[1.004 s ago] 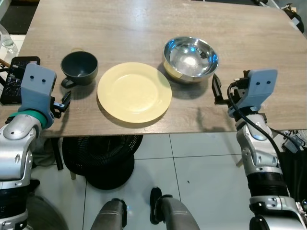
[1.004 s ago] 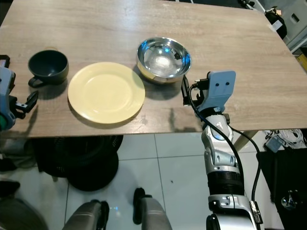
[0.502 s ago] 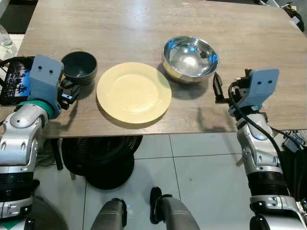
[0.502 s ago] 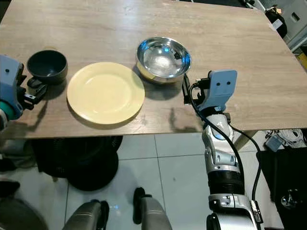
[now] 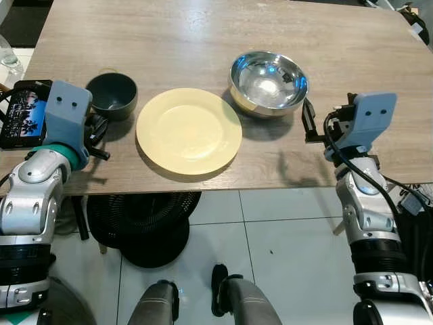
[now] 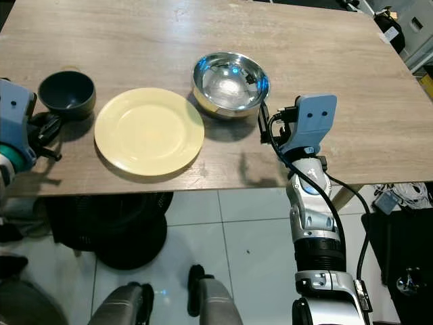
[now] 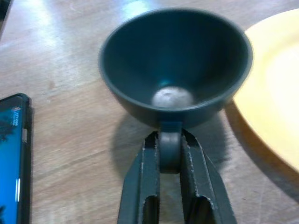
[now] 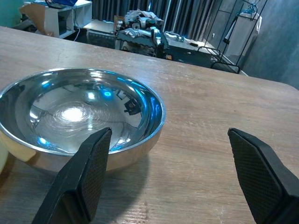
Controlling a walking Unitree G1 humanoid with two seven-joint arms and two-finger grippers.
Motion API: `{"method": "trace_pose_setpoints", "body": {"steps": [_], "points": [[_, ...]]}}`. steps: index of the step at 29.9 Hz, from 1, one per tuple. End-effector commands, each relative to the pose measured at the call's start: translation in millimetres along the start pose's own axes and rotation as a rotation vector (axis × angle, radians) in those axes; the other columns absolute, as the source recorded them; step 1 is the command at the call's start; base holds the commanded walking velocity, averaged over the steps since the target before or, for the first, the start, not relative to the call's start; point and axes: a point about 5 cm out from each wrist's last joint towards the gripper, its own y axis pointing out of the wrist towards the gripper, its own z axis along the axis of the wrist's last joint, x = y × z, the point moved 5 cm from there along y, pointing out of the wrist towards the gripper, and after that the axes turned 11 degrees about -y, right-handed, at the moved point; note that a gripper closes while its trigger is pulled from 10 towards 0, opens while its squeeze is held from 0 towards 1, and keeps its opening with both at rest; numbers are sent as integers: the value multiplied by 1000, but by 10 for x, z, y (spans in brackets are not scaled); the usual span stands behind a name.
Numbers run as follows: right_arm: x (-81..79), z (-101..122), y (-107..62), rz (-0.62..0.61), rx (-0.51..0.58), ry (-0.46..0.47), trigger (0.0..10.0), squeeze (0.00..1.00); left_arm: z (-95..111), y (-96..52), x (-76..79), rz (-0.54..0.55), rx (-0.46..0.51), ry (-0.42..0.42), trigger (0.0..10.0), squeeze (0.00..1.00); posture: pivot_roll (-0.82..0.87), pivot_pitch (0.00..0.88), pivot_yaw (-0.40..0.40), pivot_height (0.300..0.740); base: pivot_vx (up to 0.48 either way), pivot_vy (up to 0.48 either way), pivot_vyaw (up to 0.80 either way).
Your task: Setting the table
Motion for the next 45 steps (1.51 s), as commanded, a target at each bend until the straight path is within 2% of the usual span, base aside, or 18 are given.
{"method": "trace_pose_setpoints", "body": {"steps": [1,8,9,15,16,18,24,26,28,31,37,45], "points": [[69,-61,-25,-17,-18,-8,10000,0,-113,-6,19,-5,-30,-7,0,0,119,137,-56,740,0,0,0],[70,-59,-10,-17,-17,-8,10000,0,-126,0,8,2,-30,-9,39,0,119,134,-57,740,0,0,0],[72,-58,-8,-18,-17,-8,10000,0,-108,8,4,8,-22,-11,10000,0,119,135,-57,740,0,0,0],[78,-60,-6,-18,-17,-10,10000,0,41,48,-48,45,38,-25,10000,0,118,137,-59,740,0,0,0],[83,-59,-6,-20,-16,-10,10000,0,151,86,-122,79,72,-46,10000,0,118,140,-58,740,0,0,0],[88,-55,-5,-21,-14,-10,10000,0,201,123,-166,95,83,-60,10000,0,116,144,-58,740,0,0,0],[105,-44,-1,-24,-12,-13,10000,0,232,285,-98,64,82,-59,10000,0,99,157,-58,740,0,0,0],[105,-44,-1,-24,-12,-13,10000,0,232,285,-98,64,82,-59,10000,0,99,157,-58,740,0,0,0],[154,-30,-24,-34,-10,-24,10000,0,276,392,-43,44,82,-44,10000,0,75,167,-38,740,0,0,0],[154,-30,-24,-34,-10,-24,10000,0,276,392,-43,44,82,-44,10000,0,75,167,-38,740,0,0,0],[269,-40,-94,-60,-17,-45,10000,0,338,496,-55,49,86,-26,10000,0,47,187,-25,740,0,0,0],[298,-99,-146,-62,-37,-57,10000,0,355,526,-101,67,88,-28,10000,0,41,198,-25,740,0,0,0]]}}
